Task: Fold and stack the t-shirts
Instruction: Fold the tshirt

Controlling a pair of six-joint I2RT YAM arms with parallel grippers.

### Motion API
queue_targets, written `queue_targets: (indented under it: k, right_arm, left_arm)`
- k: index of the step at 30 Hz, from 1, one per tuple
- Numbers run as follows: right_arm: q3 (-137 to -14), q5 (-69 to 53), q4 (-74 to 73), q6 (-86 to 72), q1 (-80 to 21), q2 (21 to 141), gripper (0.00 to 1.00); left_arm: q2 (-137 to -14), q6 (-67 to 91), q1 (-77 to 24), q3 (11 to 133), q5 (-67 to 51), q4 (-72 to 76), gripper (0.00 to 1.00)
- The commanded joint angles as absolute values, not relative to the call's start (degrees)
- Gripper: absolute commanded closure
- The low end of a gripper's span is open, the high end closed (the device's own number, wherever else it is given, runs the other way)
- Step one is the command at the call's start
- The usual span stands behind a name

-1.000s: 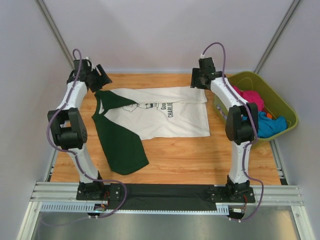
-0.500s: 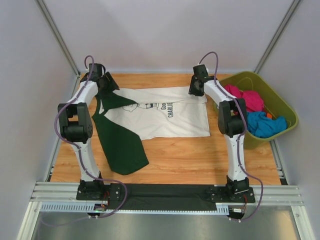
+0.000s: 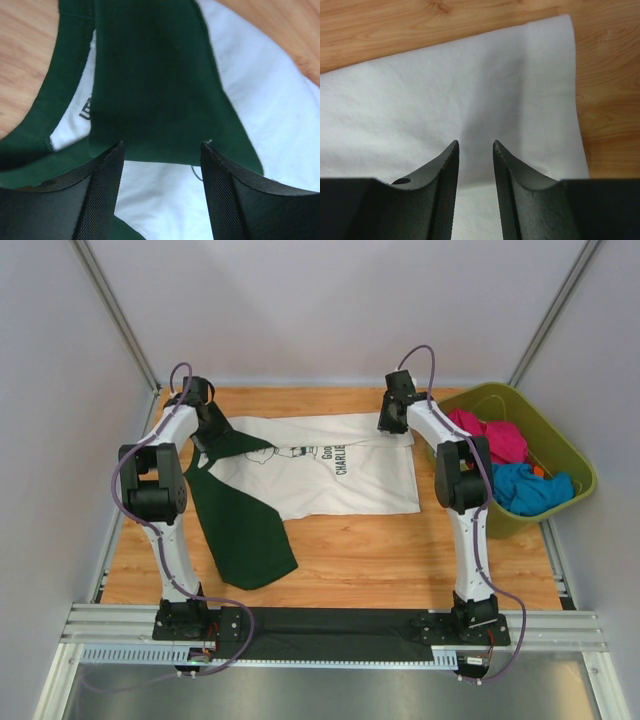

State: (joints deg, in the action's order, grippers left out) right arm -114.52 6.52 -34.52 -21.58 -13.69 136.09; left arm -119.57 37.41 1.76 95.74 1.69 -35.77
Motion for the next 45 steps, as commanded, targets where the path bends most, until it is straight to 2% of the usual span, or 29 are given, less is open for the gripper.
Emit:
queue_targets:
  k: [1,14,18,22,23,24,25,33,45]
  right_arm:
    - [-118.9,7.1,-35.1,-22.0,-14.0,135.8,0.65]
    - [-119.9,7.5,-36.3,-21.4,-14.0,135.6,0.66]
    - [-120.0,7.3,-36.3,-21.7,-13.9,135.6,0.66]
    - [-120.3,7.7,-36.4,-21.7,-13.9,135.8,0.65]
    - [-120.4,7.9,-36.5,-21.6,-14.0,135.9,0.65]
    - [-120.7,8.1,-36.7,-21.8,-13.9,136.1,0.65]
    - [-121.4,8.4,-37.3,-21.8,-14.0,136.2,0.65]
    - [-121.7,9.8,-38.7,-22.6,-13.9,136.8,0.66]
    - [-121.7,10.1,-39.4,-22.7,-13.9,137.0,0.66]
  left_arm:
    - [-115.5,38.3,2.4,93.5,5.5,-37.9,0.32]
    - [-117.0,40.2,4.9,92.3,5.0,-38.2,0.36]
    - [-117.4,39.3,5.1,92.0,5.4,-36.7,0.42]
    - [-117.4,38.8,5.2,91.5,5.2,-33.3,0.64]
    - [-117.4,39.2,5.3,91.6,5.3,-33.3,0.73]
    - [-117.4,39.5,5.2,91.7,5.7,-33.4,0.92]
    - [-117.2,39.7,5.3,91.7,6.1,-33.7,1.00]
    - [-112.6,40.3,5.5,88.7,11.6,-34.3,1.00]
    - [-108.4,38.8,6.0,85.8,10.3,-29.8,1.00]
